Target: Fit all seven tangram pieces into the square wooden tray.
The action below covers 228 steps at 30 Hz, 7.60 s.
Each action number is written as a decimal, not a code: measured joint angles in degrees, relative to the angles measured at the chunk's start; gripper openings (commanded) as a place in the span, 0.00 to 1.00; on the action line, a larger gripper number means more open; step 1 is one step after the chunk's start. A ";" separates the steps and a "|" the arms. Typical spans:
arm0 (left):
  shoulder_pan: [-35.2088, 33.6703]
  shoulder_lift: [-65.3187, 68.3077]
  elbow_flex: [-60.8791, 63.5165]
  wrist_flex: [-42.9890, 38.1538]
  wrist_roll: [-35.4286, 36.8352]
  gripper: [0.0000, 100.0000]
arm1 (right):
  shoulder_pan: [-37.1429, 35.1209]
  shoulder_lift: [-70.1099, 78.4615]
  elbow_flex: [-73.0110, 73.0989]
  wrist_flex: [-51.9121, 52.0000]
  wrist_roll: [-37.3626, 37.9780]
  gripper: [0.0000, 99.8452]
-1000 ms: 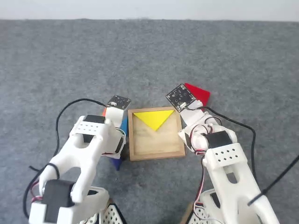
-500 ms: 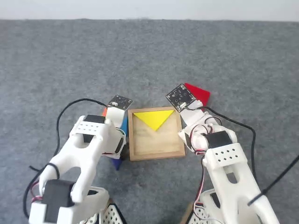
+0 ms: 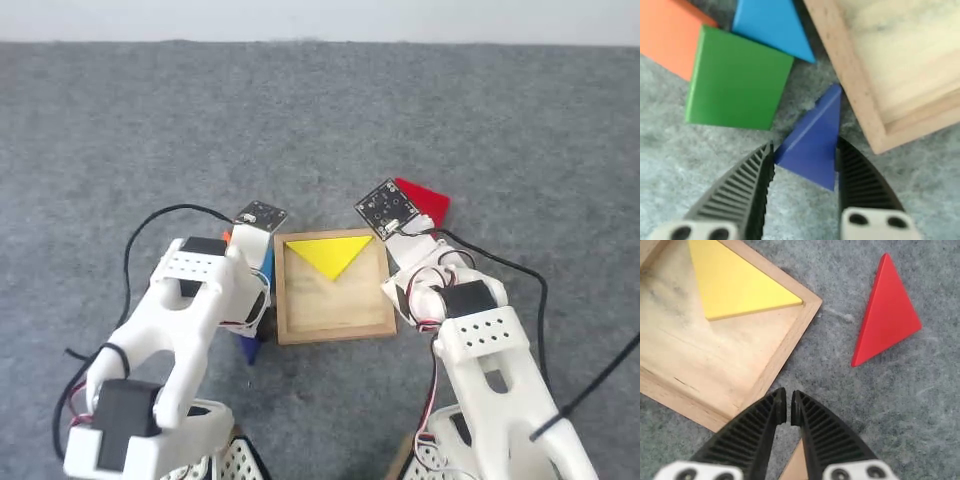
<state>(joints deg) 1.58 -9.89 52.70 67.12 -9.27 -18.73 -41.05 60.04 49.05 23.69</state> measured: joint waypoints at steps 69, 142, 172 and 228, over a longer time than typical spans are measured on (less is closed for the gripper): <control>12.92 -16.00 -4.75 8.18 -2.46 0.01 | 9.85 -0.09 0.00 -2.20 -8.00 0.04; 37.19 29.63 -51.08 13.45 37.36 0.24 | 22.95 -18.73 2.99 -2.02 -16.97 0.04; -24.44 -49.14 25.32 -16.26 4.22 0.17 | -10.55 -18.73 15.74 -11.08 -9.32 0.01; -21.98 -63.47 32.44 -13.98 -0.79 0.17 | -3.87 26.37 -5.54 -12.13 1.23 0.01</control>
<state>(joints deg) -20.40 -73.36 85.14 53.14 -10.07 -22.59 -14.68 54.51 36.92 24.92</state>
